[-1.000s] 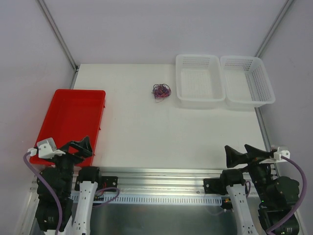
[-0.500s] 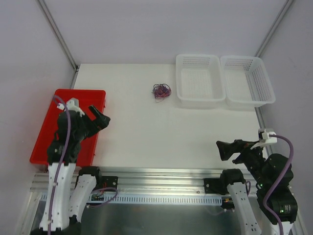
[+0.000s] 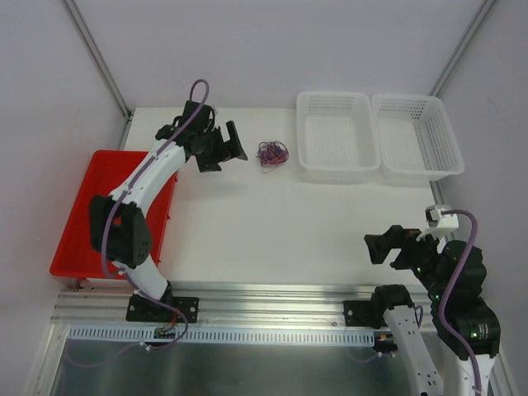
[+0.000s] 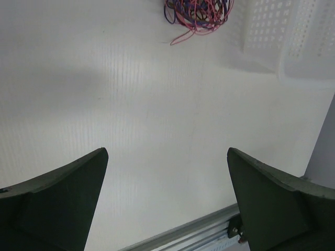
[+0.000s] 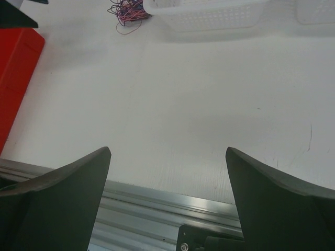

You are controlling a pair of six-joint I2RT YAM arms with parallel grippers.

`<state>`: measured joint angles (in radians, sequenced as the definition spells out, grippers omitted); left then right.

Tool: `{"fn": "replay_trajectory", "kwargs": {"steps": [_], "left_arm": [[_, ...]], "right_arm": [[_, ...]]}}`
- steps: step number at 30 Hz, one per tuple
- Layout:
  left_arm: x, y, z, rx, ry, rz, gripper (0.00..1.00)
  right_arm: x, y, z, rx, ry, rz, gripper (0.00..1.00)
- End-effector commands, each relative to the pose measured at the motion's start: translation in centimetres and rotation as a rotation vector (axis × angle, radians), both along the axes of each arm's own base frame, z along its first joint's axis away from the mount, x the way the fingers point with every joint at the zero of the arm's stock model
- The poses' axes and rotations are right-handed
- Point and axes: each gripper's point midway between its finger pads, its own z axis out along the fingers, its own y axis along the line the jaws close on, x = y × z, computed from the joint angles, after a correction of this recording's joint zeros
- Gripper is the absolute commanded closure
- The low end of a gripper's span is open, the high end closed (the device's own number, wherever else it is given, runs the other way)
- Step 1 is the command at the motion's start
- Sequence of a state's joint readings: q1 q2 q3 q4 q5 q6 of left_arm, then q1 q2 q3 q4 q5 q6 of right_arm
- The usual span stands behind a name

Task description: Untangle the cables

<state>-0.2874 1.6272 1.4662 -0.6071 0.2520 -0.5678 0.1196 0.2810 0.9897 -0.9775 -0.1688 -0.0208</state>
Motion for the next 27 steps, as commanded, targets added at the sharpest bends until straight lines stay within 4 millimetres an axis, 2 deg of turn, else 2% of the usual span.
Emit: {"fn": "replay_trajectory", "kwargs": {"steps": [1, 2, 3, 4, 5, 7, 8, 10, 11, 13, 14, 16, 17, 19, 20, 21, 23, 24, 25, 26, 27], "left_arm": [[4.4, -2.1, 0.8, 0.025, -0.055, 0.050, 0.01], [5.7, -2.7, -1.0, 0.047, -0.034, 0.064, 0.01], [6.5, -3.3, -1.4, 0.061, -0.041, 0.089, 0.01], [7.7, -3.9, -0.8, 0.057, -0.067, 0.107, 0.01], [8.9, -4.6, -2.3, 0.064, -0.059, 0.120, 0.01], [10.6, -5.8, -2.4, 0.047, -0.088, 0.155, 0.01], [11.4, -6.3, -4.0, 0.055, -0.076, 0.165, 0.01], [13.5, -7.4, -3.9, 0.048, -0.141, 0.189, 0.01], [14.2, -7.6, -5.6, 0.068, -0.135, 0.196, 0.01], [15.8, -8.2, -5.7, 0.065, -0.167, 0.201, 0.02], [16.2, -8.6, -7.6, 0.076, -0.146, 0.197, 0.03], [17.0, -9.1, -8.5, 0.069, -0.146, 0.194, 0.04], [17.0, -9.4, -10.2, 0.077, -0.123, 0.183, 0.05], [17.0, -9.6, -11.3, 0.083, -0.113, 0.179, 0.12], [16.8, -9.8, -12.3, 0.087, -0.094, 0.171, 0.16], [16.4, -9.8, -13.1, 0.094, -0.078, 0.165, 0.26], [15.8, -9.8, -13.5, 0.100, -0.066, 0.162, 0.38], [14.9, -9.5, -14.6, 0.116, -0.043, 0.159, 0.62], [14.3, -9.5, -14.7, 0.122, -0.041, 0.154, 0.74], [14.1, -9.5, -13.4, 0.114, -0.068, 0.150, 0.86], [12.8, -9.0, -14.5, 0.146, -0.052, 0.131, 0.96]], "right_arm": [[0.3, -0.1, 1.2, -0.020, -0.039, 0.010, 0.03], [0.5, 0.0, 1.0, -0.019, -0.039, 0.010, 0.03], [0.4, 0.1, 0.9, -0.016, -0.040, 0.017, 0.03], [0.5, 0.2, 0.7, -0.013, -0.039, 0.022, 0.03], [0.7, 0.3, 0.2, -0.009, -0.026, 0.027, 0.03], [0.7, 0.8, -0.3, 0.006, -0.015, 0.048, 0.03], [0.9, 1.0, -0.9, 0.012, 0.002, 0.055, 0.03], [0.9, 1.6, -1.4, 0.023, 0.022, 0.083, 0.03], [1.0, 1.7, -1.7, 0.026, 0.032, 0.088, 0.03], [1.0, 1.9, -2.5, 0.031, 0.060, 0.100, 0.03], [1.1, 2.0, -2.6, 0.032, 0.065, 0.102, 0.03], [1.2, 2.1, -3.1, 0.033, 0.076, 0.109, 0.03], [1.2, 2.2, -3.1, 0.034, 0.078, 0.112, 0.03], [1.3, 2.2, -3.2, 0.037, 0.082, 0.113, 0.03], [1.3, 2.3, -3.3, 0.038, 0.088, 0.115, 0.03], [1.3, 2.3, -3.4, 0.041, 0.094, 0.117, 0.03], [1.3, 2.5, -3.4, 0.041, 0.098, 0.126, 0.03], [1.1, 2.8, -3.4, 0.046, 0.105, 0.149, 0.03], [1.0, 3.0, -3.4, 0.048, 0.112, 0.160, 0.03], [1.0, 3.1, -3.3, 0.049, 0.111, 0.171, 0.03], [0.8, 3.4, -3.2, 0.058, 0.117, 0.190, 0.03]]}}
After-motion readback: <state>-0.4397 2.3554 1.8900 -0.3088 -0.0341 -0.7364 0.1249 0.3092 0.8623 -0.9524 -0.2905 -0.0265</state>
